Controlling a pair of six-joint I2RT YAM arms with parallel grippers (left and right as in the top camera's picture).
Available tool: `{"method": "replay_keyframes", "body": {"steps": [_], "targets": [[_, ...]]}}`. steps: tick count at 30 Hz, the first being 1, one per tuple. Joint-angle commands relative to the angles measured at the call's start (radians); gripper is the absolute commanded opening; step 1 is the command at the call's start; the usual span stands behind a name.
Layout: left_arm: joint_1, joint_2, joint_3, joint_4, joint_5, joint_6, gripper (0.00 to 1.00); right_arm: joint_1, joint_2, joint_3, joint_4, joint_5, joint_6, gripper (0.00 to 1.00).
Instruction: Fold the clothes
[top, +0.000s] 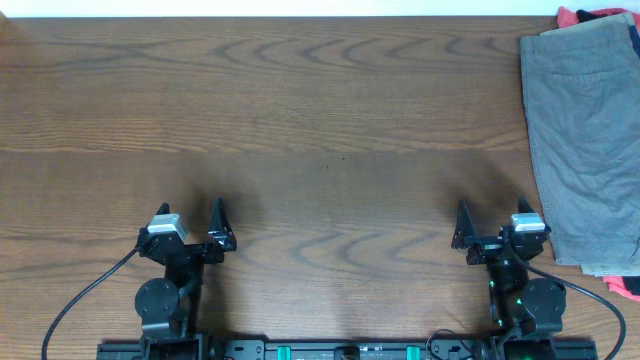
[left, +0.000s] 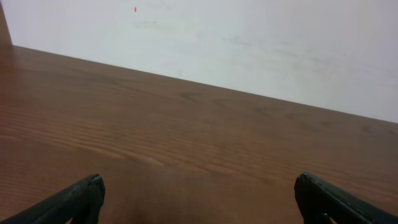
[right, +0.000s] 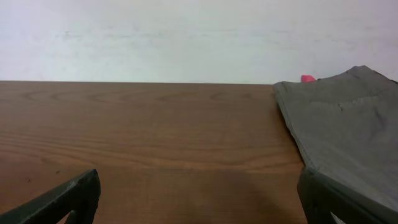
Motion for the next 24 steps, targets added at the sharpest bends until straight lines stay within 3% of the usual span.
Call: {"method": "replay_keyframes", "body": {"steps": [1, 10, 19, 24], "targets": [[0.003, -0.005, -0.016, -0.035, 0.01, 0.017, 0.98, 0.007, -0.001, -0.002, -0.004, 0.003, -0.008, 0.99], [0.003, -0.005, -0.016, -0.035, 0.01, 0.017, 0.98, 0.007, -0.001, -0.002, 0.001, -0.072, 0.011, 0.99], [0.003, -0.005, -0.016, -0.035, 0.01, 0.017, 0.98, 0.008, -0.001, -0.002, 0.023, -0.512, 0.512, 0.99], [0.003, -0.005, -0.016, -0.035, 0.01, 0.017, 0.98, 0.008, -0.001, -0.002, 0.023, -0.653, 0.597, 0.99]]}}
